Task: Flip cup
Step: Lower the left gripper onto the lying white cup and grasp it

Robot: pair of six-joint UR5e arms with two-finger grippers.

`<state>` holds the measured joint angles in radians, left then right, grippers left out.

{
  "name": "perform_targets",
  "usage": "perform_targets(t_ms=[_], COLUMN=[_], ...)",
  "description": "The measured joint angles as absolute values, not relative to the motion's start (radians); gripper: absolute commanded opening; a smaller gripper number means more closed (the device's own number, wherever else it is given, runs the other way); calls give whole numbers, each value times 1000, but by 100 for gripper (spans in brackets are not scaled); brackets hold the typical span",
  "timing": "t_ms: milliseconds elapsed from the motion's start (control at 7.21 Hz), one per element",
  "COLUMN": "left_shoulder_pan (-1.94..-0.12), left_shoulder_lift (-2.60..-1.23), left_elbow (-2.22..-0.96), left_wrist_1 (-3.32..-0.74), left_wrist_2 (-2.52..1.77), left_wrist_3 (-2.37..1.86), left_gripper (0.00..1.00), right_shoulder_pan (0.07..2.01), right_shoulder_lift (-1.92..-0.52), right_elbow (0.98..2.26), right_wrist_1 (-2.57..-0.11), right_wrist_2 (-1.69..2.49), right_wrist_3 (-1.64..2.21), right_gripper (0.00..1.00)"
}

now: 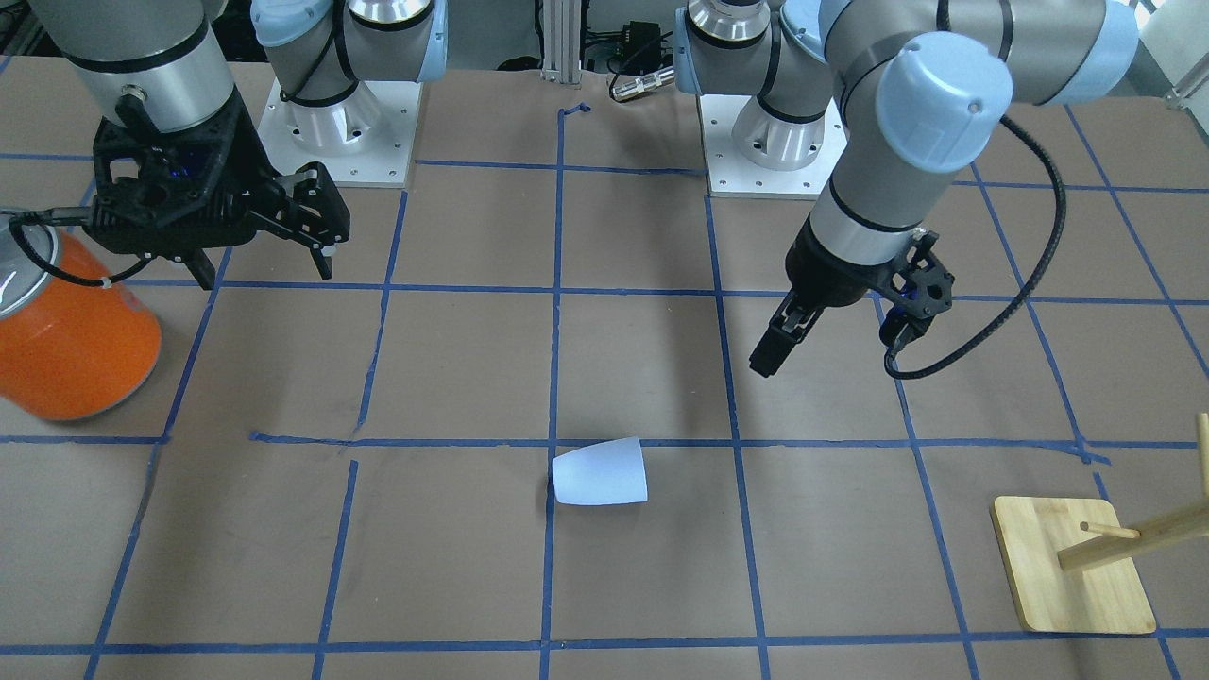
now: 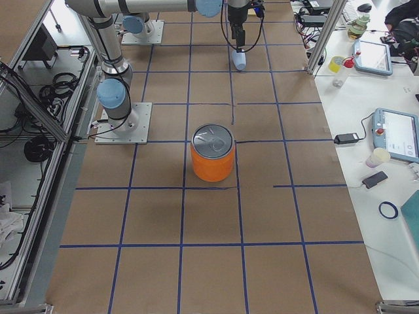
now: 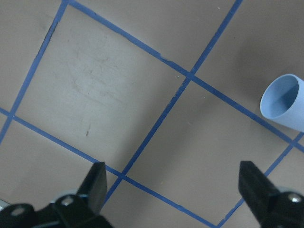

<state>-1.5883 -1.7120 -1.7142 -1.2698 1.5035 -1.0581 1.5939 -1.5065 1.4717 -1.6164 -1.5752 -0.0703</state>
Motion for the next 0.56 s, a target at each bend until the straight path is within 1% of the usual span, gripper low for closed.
perform_targets(t_ms=[278,555], left_shoulder_pan=[-1660,-1715], left_shoulder_lift=[-1813,-1921], left_elbow=[-1697,-1636], left_wrist_1=[-1137,-1061], left_wrist_2=[1460,1451], left_wrist_3=[-1443,-1787], left_gripper=[100,100], right_shoulder_pan=[1596,1599], right_shoulder_lift=[-1520,-1521], right_elbow=[1473,1479], right_wrist_1=[-1611,-1620], right_wrist_2=[-1571,-1581], right_wrist_3=[36,101], right_gripper=[100,100])
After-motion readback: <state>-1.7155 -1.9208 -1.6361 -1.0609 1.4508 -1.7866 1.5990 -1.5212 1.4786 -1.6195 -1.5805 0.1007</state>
